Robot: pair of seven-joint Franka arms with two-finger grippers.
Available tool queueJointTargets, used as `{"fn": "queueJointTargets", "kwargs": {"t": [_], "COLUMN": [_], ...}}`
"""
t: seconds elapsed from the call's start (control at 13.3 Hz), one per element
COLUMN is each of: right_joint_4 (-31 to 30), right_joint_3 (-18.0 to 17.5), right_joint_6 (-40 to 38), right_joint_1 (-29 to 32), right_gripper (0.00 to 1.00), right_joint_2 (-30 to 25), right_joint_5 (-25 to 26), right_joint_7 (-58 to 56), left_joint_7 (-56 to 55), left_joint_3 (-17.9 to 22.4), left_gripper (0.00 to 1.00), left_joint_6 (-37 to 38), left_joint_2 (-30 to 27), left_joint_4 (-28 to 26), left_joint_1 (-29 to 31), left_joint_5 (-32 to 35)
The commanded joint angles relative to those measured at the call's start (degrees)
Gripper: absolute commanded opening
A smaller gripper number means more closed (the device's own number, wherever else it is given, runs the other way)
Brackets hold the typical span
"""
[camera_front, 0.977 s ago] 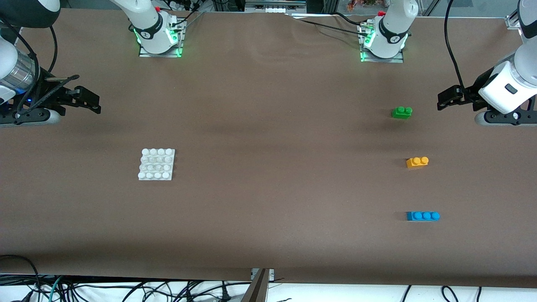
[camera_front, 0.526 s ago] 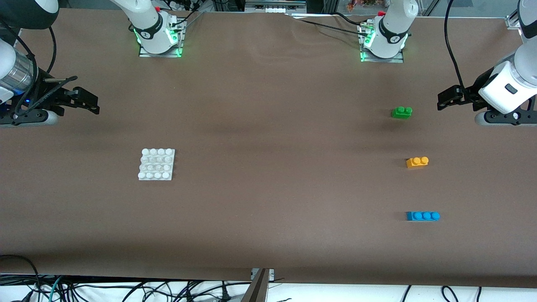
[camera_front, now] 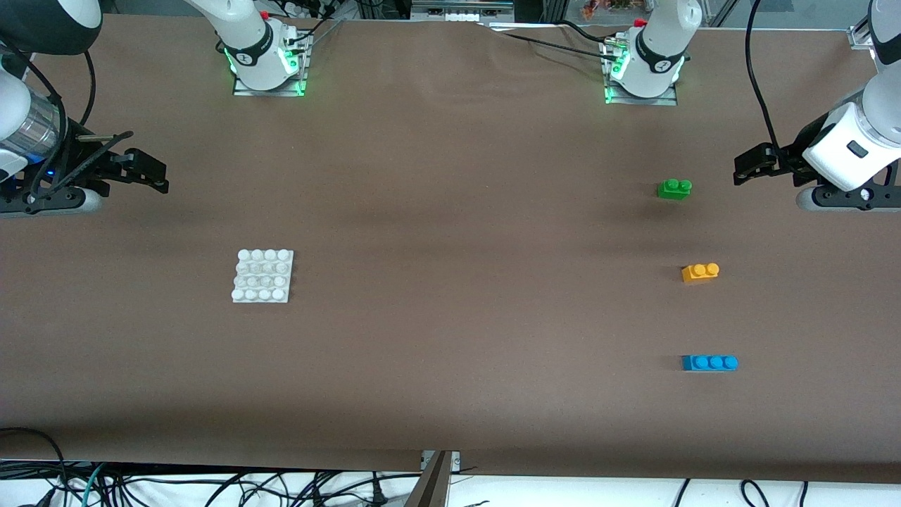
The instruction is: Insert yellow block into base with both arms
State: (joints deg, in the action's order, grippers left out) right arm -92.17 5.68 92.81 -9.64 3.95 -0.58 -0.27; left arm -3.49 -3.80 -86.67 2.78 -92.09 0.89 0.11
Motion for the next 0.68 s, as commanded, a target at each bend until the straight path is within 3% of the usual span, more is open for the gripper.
{"fn": "queueJointTargets", "kwargs": {"t": [0.0, 0.6], "right_joint_4": [0.2, 0.2], "right_joint_3": [-0.6, -0.4], "right_joint_6": [-0.7, -0.4], "right_joint_1": [0.8, 0.8], "right_gripper": [0.99, 0.99], "right_joint_2": [-0.1, -0.2], "right_joint_5": [0.8, 0.8], "right_joint_7": [-0.9, -0.9], "left_joint_7": [1.1, 1.1], "left_joint_3": [-0.3, -0.3], "left_gripper": [1.0, 1.0], "left_joint_6": [0.6, 0.6], "left_joint_2": [-0.1, -0.1], "left_joint_4": [0.2, 0.2], "left_joint_1": [0.4, 0.4], "left_joint_5": [-0.1, -0.1]}}
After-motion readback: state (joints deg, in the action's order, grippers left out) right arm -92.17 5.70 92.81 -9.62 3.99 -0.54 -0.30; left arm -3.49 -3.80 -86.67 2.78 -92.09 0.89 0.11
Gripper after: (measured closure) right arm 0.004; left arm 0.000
